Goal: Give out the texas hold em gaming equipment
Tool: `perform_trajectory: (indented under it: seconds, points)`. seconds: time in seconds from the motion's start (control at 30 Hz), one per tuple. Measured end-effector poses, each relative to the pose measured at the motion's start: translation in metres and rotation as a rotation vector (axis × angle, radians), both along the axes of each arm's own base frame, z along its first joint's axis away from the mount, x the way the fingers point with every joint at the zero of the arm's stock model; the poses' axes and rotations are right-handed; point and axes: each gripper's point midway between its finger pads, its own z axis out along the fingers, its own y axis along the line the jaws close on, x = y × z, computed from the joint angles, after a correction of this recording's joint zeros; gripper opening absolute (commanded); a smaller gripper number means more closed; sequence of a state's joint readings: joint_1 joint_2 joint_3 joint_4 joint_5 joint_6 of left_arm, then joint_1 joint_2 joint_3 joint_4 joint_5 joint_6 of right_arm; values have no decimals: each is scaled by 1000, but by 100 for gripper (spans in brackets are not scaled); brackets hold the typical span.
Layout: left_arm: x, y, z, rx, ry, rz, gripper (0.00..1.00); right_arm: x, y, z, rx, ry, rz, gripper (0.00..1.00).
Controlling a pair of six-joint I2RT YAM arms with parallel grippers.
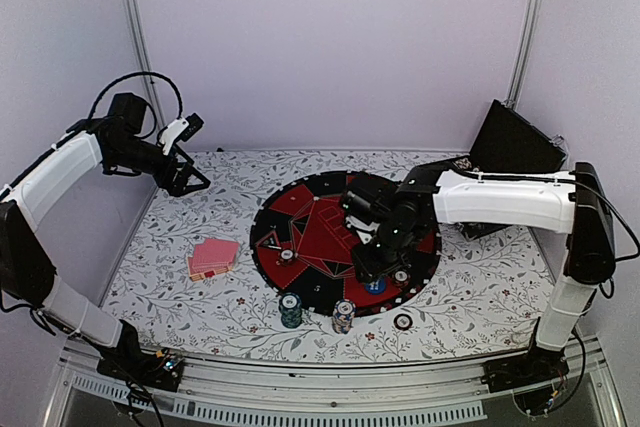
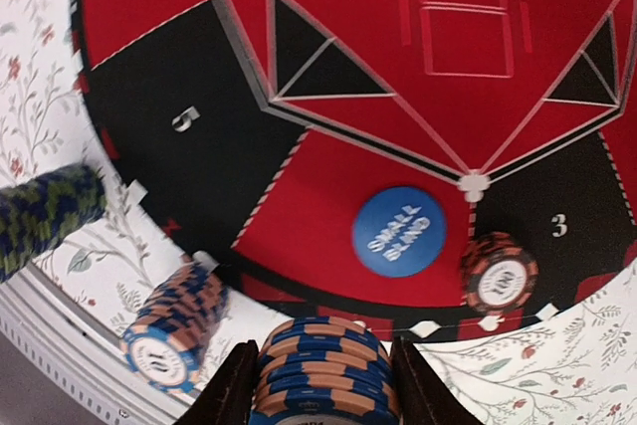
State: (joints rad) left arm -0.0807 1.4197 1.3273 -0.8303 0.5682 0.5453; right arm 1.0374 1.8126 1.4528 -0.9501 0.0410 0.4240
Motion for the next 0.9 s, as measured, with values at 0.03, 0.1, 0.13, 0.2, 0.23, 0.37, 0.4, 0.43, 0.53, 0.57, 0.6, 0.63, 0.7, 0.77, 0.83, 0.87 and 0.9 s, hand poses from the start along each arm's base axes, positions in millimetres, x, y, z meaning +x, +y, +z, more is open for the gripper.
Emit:
perform_trajectory:
  seconds: [0.03, 0.1, 0.13, 0.2, 0.23, 0.37, 0.4, 0.43, 0.53, 0.57, 0.6, 0.63, 0.7, 0.77, 0.83, 0.87, 0.9]
  points:
    - [0, 0, 0, 0, 0, 0, 100, 8, -6, 0, 1, -4, -23, 33]
    - [0, 0, 0, 0, 1, 0, 100, 27, -23, -1, 3, -15, -78, 33]
    - [0, 0, 0, 0, 1, 0, 100, 35, -31, -2, 1, -19, -100, 33]
    - [0, 0, 0, 0, 2, 0, 100, 49, -48, -6, -5, -26, -145, 33]
    - [0, 0, 0, 0, 2, 0, 100, 56, -58, -10, -10, -30, -170, 33]
    - [0, 0, 0, 0, 2, 0, 100, 73, -95, -26, -46, -23, -253, 33]
    - [0, 0, 0, 0, 2, 0, 100, 77, -102, -31, -51, -20, -273, 33]
    - [0, 0, 0, 0, 2, 0, 100, 80, -110, -35, -57, -17, -291, 33]
    - [0, 0, 0, 1, 2, 0, 100, 86, -123, -43, -64, -18, -326, 33]
    - [0, 0, 0, 0, 2, 0, 100, 87, -126, -46, -64, -20, -331, 33]
    - [0, 0, 0, 1, 2, 0, 100, 88, -128, -48, -64, -22, -336, 33]
    - [0, 0, 0, 1, 2, 0, 100, 89, -129, -51, -64, -21, -340, 33]
    - [0, 0, 0, 1, 2, 0, 100, 90, -133, -57, -67, -20, -346, 33]
    - [0, 0, 0, 1, 2, 0, 100, 93, -134, -61, -64, -22, -351, 33]
    - [0, 0, 0, 2, 2, 0, 100, 97, -137, -67, -65, -23, -361, 33]
    - [0, 0, 0, 2, 1, 0, 100, 98, -138, -69, -66, -22, -366, 33]
    - [0, 0, 0, 3, 1, 0, 100, 100, -140, -71, -67, -22, -371, 33]
